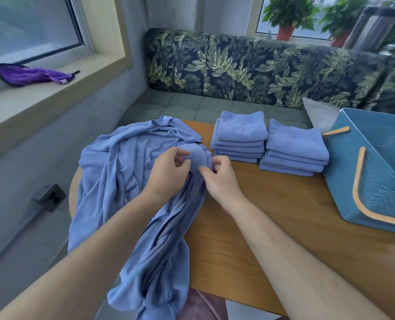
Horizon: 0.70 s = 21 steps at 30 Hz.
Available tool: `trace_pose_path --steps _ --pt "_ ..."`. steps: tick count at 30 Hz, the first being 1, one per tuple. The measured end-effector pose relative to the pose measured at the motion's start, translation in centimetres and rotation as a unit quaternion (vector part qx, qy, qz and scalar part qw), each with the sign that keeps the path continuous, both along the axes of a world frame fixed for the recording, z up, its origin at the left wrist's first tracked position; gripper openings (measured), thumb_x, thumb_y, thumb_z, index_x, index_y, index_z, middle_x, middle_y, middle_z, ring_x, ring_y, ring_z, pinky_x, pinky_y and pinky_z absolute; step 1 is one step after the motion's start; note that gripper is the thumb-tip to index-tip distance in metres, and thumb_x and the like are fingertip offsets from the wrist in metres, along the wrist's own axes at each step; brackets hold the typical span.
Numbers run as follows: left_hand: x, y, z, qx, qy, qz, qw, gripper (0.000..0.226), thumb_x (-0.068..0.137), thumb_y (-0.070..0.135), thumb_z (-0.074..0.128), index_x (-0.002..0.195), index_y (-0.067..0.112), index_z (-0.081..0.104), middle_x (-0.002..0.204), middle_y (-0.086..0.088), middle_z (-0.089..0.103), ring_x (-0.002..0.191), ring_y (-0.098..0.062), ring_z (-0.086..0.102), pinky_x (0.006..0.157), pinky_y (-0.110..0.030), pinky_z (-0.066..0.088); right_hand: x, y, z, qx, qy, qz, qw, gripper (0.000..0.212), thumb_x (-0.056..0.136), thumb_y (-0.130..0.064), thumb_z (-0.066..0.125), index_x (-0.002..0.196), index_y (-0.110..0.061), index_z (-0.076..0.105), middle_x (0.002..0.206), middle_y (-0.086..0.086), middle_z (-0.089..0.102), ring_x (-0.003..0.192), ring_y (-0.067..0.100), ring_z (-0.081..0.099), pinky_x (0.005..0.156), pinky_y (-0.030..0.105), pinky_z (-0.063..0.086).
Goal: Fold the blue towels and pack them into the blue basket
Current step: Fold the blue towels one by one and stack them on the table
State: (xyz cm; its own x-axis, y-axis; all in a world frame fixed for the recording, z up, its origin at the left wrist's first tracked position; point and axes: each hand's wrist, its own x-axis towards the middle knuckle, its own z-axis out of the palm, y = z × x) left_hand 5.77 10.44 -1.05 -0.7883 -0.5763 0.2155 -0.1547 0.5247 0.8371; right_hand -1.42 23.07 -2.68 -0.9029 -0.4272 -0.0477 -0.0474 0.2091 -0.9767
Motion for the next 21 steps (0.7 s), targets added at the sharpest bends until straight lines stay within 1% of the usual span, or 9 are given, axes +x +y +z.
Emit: trace_pose_path --steps 2,4,7,10,13,14,17,19,21 --pt "-0.1 1.5 0.9 0.025 0.030 -0.017 0.999 0.016 0.095 0.014 0.061 0.111 0.016 0.065 0.090 0.010 0.060 0.075 0.000 0.055 0.067 -0.003 0.041 0.1 1.6 1.0 -0.041 -0.013 -0.012 0.999 0.037 0.090 -0.023 0.071 0.115 -0.018 0.044 0.106 0.006 0.066 0.086 0.014 0.062 0.067 0.024 0.047" --pt "-0.3 2.9 1.3 0.044 0.043 -0.027 0.998 0.014 0.097 0.015 0.059 0.109 0.019 0.065 0.091 0.012 0.063 0.072 0.008 0.056 0.065 -0.003 0.040 0.0 3.4 1.9 -0.033 -0.009 -0.004 0.999 0.045 0.088 -0.027 0.074 0.119 -0.021 0.041 0.108 0.002 0.063 0.085 0.009 0.060 0.065 0.020 0.046" --pt "-0.4 4.1 0.3 0.050 0.017 -0.060 0.997 0.025 0.099 0.005 0.047 0.110 0.018 0.065 0.100 0.011 0.067 0.083 0.009 0.060 0.069 -0.003 0.041 -0.5 5.3 1.8 0.079 0.003 0.030 0.996 0.051 0.083 -0.038 0.079 0.118 -0.023 0.045 0.109 -0.006 0.056 0.087 0.002 0.055 0.064 0.024 0.042" --pt "-0.2 4.4 -2.1 0.030 -0.065 -0.088 0.994 0.024 0.095 0.003 0.052 0.111 0.018 0.062 0.099 0.007 0.066 0.084 -0.003 0.061 0.078 -0.017 0.047 -0.2 5.9 0.0 0.194 0.031 0.042 0.980 0.055 0.077 -0.047 0.079 0.115 -0.021 0.049 0.112 -0.001 0.057 0.088 0.010 0.057 0.064 0.026 0.044" --pt "0.2 4.6 -4.0 -0.024 -0.152 -0.108 0.982 0.018 0.094 0.011 0.062 0.111 0.011 0.054 0.098 0.000 0.063 0.082 -0.009 0.057 0.074 -0.020 0.046 0.4 5.8 -2.2 0.354 0.106 0.036 0.928 0.062 0.070 -0.062 0.074 0.117 -0.027 0.052 0.122 0.002 0.043 0.111 0.024 0.046 0.088 0.035 0.046" --pt "0.1 4.6 -4.5 -0.037 -0.163 -0.117 0.979 0.016 0.094 0.012 0.063 0.107 0.011 0.053 0.096 0.000 0.062 0.083 -0.010 0.058 0.074 -0.019 0.046 0.7 5.7 -2.6 0.375 0.114 0.033 0.919 0.061 0.070 -0.061 0.073 0.117 -0.028 0.054 0.122 0.002 0.040 0.113 0.025 0.042 0.091 0.037 0.045" --pt "-0.5 4.2 -5.0 -0.058 -0.200 -0.119 0.971 0.009 0.092 0.013 0.060 0.100 0.009 0.058 0.093 -0.003 0.067 0.088 -0.020 0.063 0.078 -0.029 0.051 1.1 5.1 -3.0 0.334 0.121 0.038 0.934 0.035 0.078 -0.042 0.071 0.103 -0.022 0.057 0.112 0.002 0.049 0.102 0.025 0.054 0.080 0.036 0.049" --pt "-0.9 3.7 -4.4 -0.081 -0.208 -0.110 0.969 0.005 0.091 0.008 0.054 0.090 0.010 0.059 0.088 -0.005 0.066 0.085 -0.022 0.059 0.070 -0.027 0.043 1.1 4.5 -2.5 0.279 0.144 0.035 0.949 0.019 0.083 -0.030 0.068 0.093 -0.017 0.059 0.098 0.001 0.057 0.087 0.023 0.059 0.067 0.033 0.047" --pt "-1.1 2.5 -3.0 -0.084 -0.164 -0.082 0.979 0.017 0.091 0.004 0.053 0.079 0.016 0.055 0.078 -0.001 0.061 0.079 -0.020 0.055 0.064 -0.023 0.035 0.8 3.7 -1.1 0.189 0.140 0.028 0.972 0.008 0.088 -0.022 0.063 0.093 -0.015 0.060 0.089 -0.003 0.061 0.080 0.017 0.058 0.061 0.027 0.042"
